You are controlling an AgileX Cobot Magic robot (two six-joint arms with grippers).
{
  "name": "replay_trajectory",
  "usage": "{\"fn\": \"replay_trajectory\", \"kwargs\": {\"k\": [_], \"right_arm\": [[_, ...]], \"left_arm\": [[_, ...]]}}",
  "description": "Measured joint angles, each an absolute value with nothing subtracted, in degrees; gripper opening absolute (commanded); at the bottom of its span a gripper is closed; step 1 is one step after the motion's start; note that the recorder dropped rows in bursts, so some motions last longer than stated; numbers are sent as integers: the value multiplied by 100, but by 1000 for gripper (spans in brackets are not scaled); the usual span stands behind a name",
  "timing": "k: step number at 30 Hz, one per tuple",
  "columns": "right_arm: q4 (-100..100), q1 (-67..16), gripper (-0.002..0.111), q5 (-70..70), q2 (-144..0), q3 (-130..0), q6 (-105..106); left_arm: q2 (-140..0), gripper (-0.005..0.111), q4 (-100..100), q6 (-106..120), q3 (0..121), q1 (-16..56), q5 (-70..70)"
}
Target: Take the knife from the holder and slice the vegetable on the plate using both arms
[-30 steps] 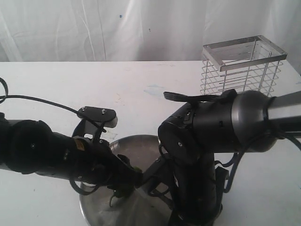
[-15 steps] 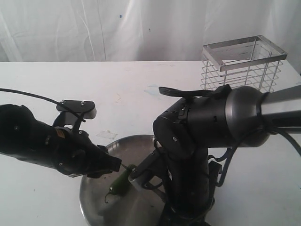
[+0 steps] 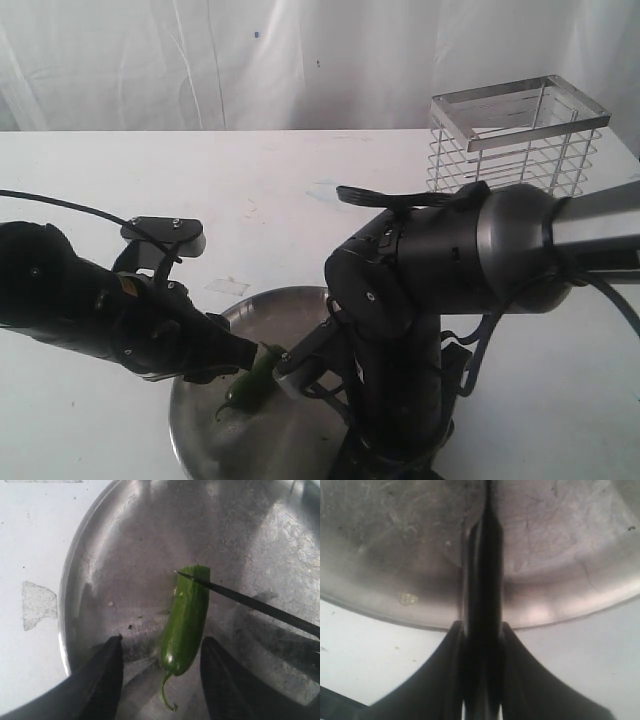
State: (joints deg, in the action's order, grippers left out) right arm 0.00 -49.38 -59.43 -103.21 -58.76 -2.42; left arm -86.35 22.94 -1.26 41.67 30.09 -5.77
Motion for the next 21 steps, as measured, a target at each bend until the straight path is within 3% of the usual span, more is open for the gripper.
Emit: {"fn": "replay_trajectory", "kwargs": {"k": [21], "right_arm": [[-287,-4938,0,-5976,-10560,-6184,-197]], "left_arm": [[-8635,52,2271,-126,4167,3009,-566]]}}
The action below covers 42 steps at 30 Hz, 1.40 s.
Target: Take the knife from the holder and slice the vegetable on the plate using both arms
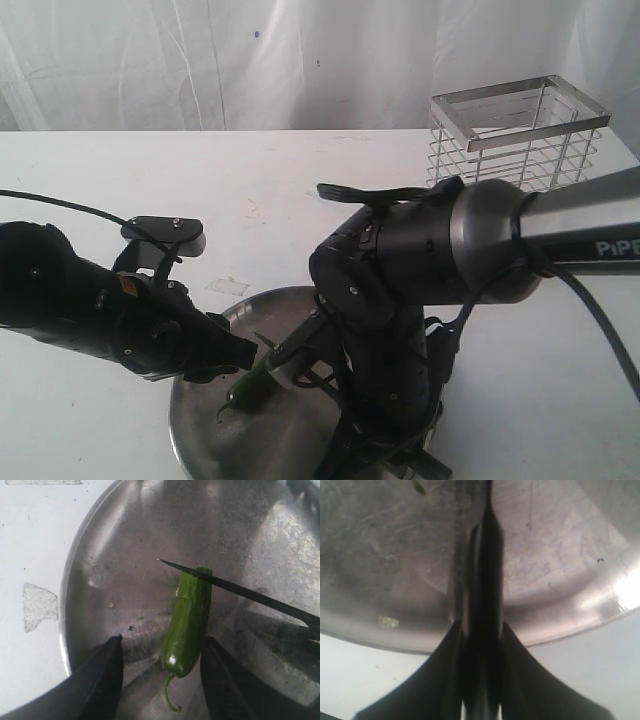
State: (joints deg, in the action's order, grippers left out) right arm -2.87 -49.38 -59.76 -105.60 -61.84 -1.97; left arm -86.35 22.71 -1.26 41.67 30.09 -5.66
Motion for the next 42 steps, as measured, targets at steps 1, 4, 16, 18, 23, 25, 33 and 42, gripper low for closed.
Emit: {"fn": "replay_trajectory", "kwargs": {"k": [1,4,16,18,23,25,33,42], "right_arm": [[-287,-4938,0,-5976,-10560,-6184,-197],[-306,-4938,0,-5976,-10560,-6184,-197],[-333,-4938,0,-5976,-10570,-6184,-94],[-333,-4938,0,-5976,-10570,-6184,-94],[-333,-4938,0,-5976,-10570,-6184,-94],[-333,-4938,0,-5976,-10570,-6184,-94],[-333,-4938,0,-5976,-10570,-6184,-86],[-333,-4938,0,-5976,-10570,-6184,-86]], "left_arm": [[-8635,52,2271,-126,4167,3009,-566],[-8635,52,2271,-126,4167,3009,-555],[-8635,52,2211,-126,4167,3004,68],[-8635,49,2234,-126,4167,3004,219],[-8742,17,2259,-126,4320,3004,223],[-8847,2,2259,-126,4376,3004,194],[-8974,0,2272,-220,4473,3004,234],[-9222,0,2218,125,5008,2967,-332]]}}
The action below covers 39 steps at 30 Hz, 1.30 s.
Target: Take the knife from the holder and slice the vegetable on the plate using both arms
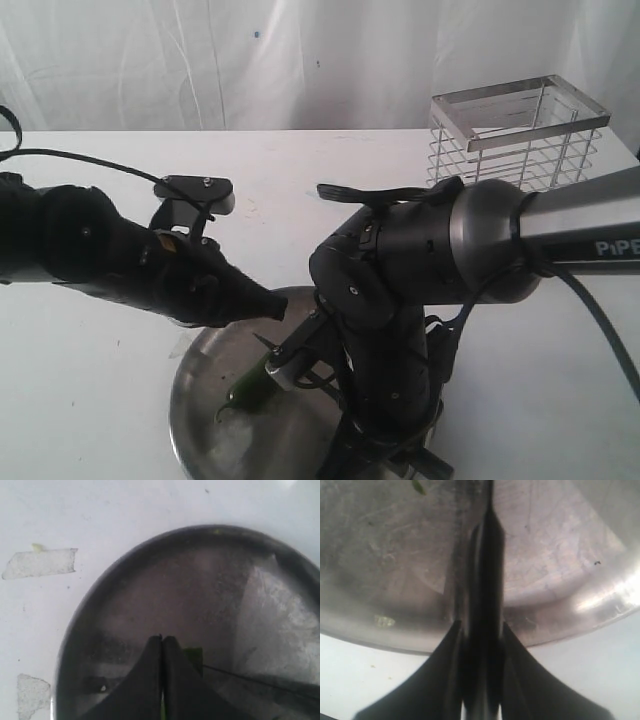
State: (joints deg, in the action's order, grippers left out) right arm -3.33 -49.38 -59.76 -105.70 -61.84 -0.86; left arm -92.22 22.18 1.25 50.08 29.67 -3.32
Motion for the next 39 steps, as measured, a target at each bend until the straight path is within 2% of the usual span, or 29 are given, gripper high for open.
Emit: {"fn": "replay_trajectory", "kwargs": {"k": [9,12,17,22,27,33,39], "right_arm": [[-333,-4938,0,-5951,-10570,-6184,-82],[-333,-4938,0,-5941,-10570,-6184,-82],[-333,-4938,0,-5941,-10570,-6184,-72],[-333,-4938,0,-5941,-10570,-6184,-72],[-333,-4938,0,-5941,-10570,-6184,-72],[-333,-4938,0,-5941,-10570,-6184,-72],[-333,-4938,0,-5941,-10570,-6184,-72]], "left_arm": [[-9382,0,2738,1569,5254,2137,-1331],[-9382,0,3862,3295,5351,1774,-2042],[-9382,0,6448,6256,5450,983,-4014],[-9525,0,7565,6947,5469,390,-4757],[-9978,0,8000,7250,5311,487,-4650],[-10403,0,8210,7422,5308,1009,-4167],[-10450,0,7994,7410,5308,1073,-4129]]}}
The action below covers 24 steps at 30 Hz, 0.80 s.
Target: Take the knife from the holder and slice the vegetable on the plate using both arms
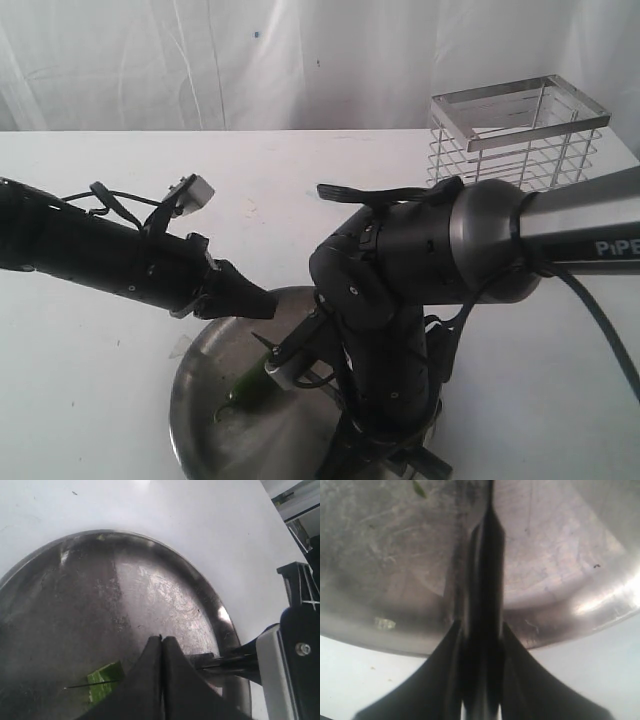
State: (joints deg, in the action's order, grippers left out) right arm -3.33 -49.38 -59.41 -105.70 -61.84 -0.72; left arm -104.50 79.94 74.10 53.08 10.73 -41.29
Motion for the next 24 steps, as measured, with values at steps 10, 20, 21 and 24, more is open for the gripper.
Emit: {"fn": "replay_trajectory", "kwargs": {"k": [10,20,21,24], "right_arm": [[-333,-4938,0,-5941,-10570,-6184,-72],[-333,-4938,0,-5978,-10570,-6184,-72],[-333,-4938,0,-5992,-10570,-6184,-72],[-333,-4938,0,-6046,-10570,-6184,-72]], "left_arm": [[-10883,0,7935,7410,5308,1317,-4035],[-11232,0,8180,7588,5220,1317,-3929],[-11256,0,8223,7613,5220,1317,-3941],[-11326,0,8322,7718,5220,1317,-4028]]}}
